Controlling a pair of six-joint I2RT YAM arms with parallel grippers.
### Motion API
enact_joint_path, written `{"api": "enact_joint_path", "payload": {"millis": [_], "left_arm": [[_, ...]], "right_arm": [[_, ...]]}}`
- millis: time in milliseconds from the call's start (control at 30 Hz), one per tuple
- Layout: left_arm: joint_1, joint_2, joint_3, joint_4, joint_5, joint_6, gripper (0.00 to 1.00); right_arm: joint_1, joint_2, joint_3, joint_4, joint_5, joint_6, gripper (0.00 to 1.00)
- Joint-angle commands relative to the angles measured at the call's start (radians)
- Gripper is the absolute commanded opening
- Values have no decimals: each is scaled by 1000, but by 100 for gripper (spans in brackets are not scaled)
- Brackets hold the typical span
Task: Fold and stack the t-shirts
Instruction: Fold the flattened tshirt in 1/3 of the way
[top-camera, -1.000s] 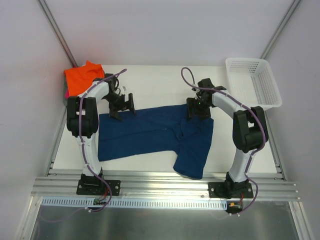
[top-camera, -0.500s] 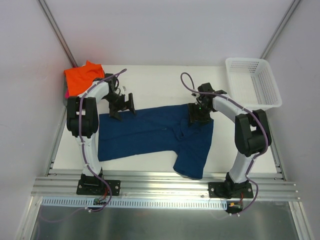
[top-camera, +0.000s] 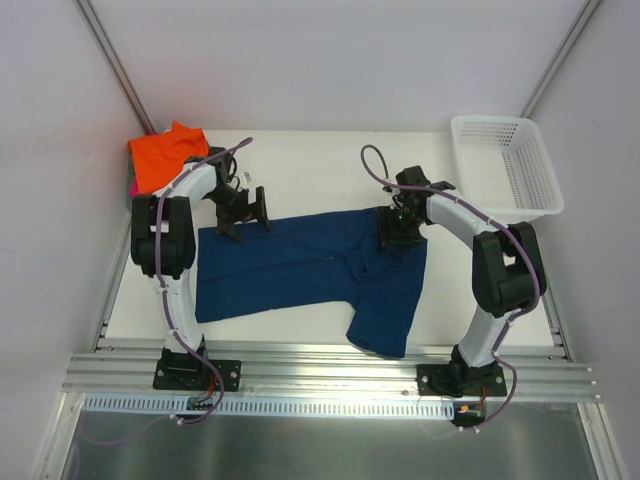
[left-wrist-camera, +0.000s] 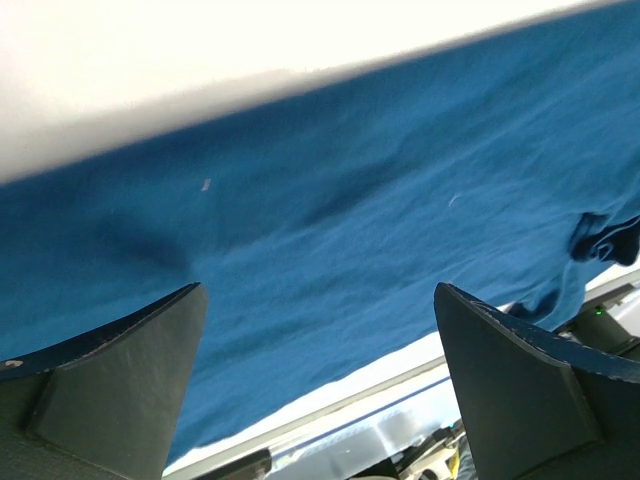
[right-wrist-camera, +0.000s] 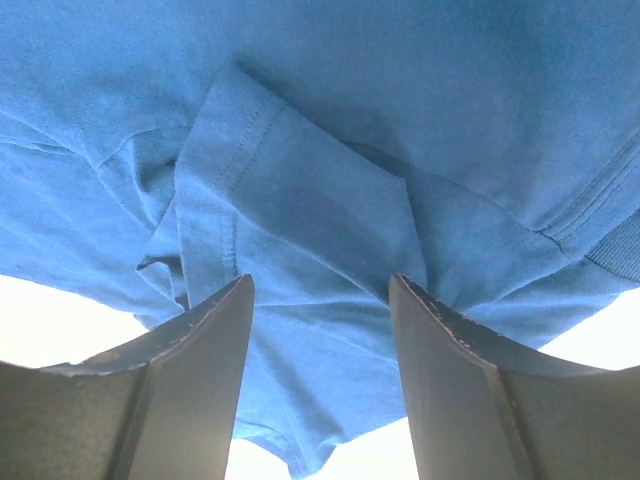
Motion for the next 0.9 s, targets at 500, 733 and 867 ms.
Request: {"api": "enact_joint_path", "payload": {"millis": [500, 733, 867], "left_arm": [[90, -157, -77, -22, -47, 19, 99], [101, -160, -78, -23, -41, 16, 99], [108, -177, -95, -23, -42, 18, 99]], "right_arm": [[81, 139, 209, -8, -14, -25, 54], [101, 139, 181, -2, -27, -22, 50], [111, 142, 180, -4, -28, -22, 48]]}}
